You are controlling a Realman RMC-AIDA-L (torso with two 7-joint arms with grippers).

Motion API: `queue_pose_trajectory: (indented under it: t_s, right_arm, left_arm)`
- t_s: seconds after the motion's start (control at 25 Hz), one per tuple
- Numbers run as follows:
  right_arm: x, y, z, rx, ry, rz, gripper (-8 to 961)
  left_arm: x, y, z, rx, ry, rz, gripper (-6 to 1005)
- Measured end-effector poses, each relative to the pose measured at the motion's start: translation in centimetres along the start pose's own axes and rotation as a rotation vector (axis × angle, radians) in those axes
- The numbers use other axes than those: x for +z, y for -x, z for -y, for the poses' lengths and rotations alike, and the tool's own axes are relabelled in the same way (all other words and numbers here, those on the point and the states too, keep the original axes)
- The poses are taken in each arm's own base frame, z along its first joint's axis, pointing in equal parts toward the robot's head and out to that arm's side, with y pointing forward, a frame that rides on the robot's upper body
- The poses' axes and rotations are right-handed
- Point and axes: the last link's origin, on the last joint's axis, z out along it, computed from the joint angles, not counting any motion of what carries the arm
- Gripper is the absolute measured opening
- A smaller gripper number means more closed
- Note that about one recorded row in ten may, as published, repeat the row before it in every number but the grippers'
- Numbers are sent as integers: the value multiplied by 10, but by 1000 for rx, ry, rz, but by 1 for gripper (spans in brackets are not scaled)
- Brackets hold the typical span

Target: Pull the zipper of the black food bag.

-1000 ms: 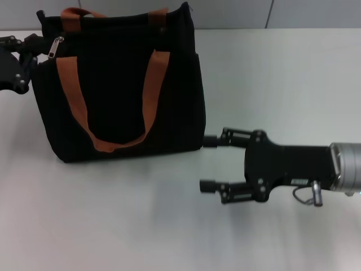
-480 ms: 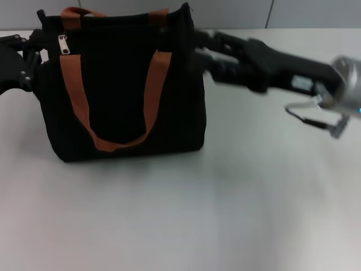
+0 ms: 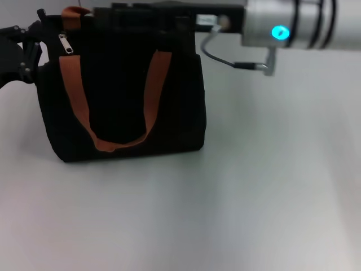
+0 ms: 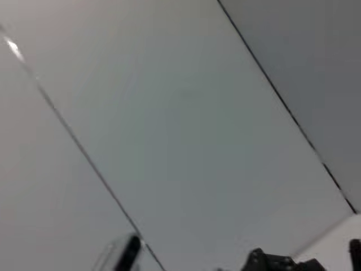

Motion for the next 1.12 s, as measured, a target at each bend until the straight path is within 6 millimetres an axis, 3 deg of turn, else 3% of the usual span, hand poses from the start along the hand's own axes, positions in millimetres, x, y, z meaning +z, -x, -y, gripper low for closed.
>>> queue_pose_trajectory:
  t_s: [0.4,0.6,0.8,1.12]
  right_arm:
    - [36,14,8,161,-166,-190,800]
    - [42,19,7,194,-183,-206,606]
    - [49,23,5,202,-189,-214,348]
    - [59,22,8,190,-244,-255,325]
  left_arm:
    - [1,-2,1,0,-3,-11,24]
    - [1,-3,1,1,-3,-14,27]
    - [1,-3,1,3,0,-14,30]
    - [3,-4,1,4,6,-20,34]
